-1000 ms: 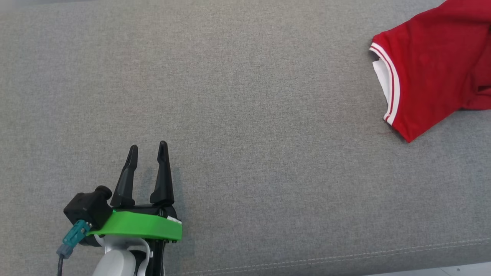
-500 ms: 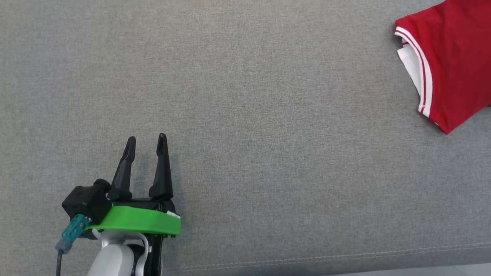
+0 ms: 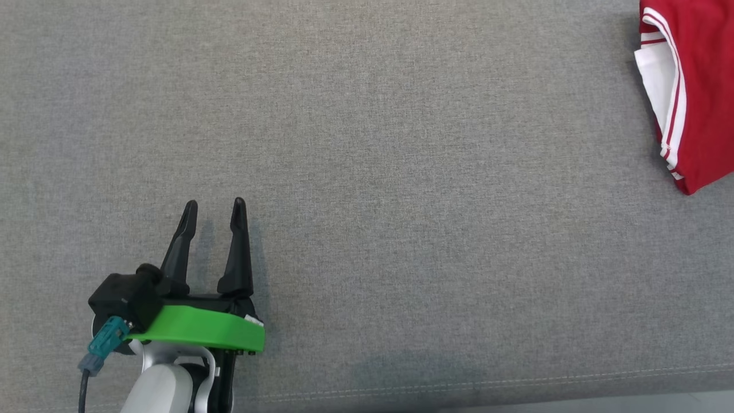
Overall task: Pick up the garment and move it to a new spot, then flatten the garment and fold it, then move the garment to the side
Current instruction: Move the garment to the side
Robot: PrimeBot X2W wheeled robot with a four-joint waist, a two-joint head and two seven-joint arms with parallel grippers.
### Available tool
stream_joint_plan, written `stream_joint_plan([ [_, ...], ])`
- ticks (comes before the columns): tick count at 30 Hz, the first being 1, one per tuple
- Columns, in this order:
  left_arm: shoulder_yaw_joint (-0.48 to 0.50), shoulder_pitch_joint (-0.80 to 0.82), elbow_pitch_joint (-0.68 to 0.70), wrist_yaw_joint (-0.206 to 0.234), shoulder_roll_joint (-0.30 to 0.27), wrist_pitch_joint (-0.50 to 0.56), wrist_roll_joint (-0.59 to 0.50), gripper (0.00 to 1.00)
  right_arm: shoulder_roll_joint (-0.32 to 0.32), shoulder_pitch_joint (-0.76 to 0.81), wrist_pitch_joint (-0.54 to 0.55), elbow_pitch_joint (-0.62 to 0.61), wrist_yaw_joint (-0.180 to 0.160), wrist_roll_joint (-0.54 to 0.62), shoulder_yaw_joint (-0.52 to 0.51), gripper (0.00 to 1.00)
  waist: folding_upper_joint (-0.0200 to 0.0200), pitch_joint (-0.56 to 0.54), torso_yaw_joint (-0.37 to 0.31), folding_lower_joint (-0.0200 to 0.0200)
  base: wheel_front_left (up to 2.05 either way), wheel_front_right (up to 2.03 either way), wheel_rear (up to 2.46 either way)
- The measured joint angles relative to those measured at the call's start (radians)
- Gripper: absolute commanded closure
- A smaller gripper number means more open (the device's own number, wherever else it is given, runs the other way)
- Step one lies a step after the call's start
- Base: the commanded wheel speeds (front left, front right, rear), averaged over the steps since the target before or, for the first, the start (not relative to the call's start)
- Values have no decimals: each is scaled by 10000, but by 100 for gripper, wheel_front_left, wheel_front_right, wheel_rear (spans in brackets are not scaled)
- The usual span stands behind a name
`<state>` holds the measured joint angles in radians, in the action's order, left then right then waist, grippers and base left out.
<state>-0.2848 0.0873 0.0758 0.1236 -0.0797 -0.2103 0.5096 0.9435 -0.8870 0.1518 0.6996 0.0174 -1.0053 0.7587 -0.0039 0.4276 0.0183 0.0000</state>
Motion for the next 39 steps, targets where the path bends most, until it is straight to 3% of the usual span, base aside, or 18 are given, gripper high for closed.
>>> stream_joint_plan([
  [14,282,0,349,0,-198,430,-483,0,-453,176,-1012,832,-895,1126,414,100,0,442,94,0,0,0,0],
  [15,288,0,362,0,-236,435,-485,0,-502,174,-1124,905,-965,1200,426,59,0,472,86,0,0,0,0],
  [16,291,0,376,0,-263,439,-487,0,-552,173,-1197,961,-989,1283,437,34,0,498,77,0,0,0,0],
  [17,290,1,391,0,-265,468,-489,0,-593,173,-1254,1034,-991,1356,464,0,0,520,67,0,0,0,0],
  [29,673,-2,637,0,-270,600,-570,0,-614,504,-1618,1745,-1091,1593,646,0,0,547,-186,0,0,0,0],
  [39,573,3,660,-2,-263,612,-570,0,-892,-56,-2761,1574,-1208,1609,201,0,0,330,-811,0,0,0,0],
])
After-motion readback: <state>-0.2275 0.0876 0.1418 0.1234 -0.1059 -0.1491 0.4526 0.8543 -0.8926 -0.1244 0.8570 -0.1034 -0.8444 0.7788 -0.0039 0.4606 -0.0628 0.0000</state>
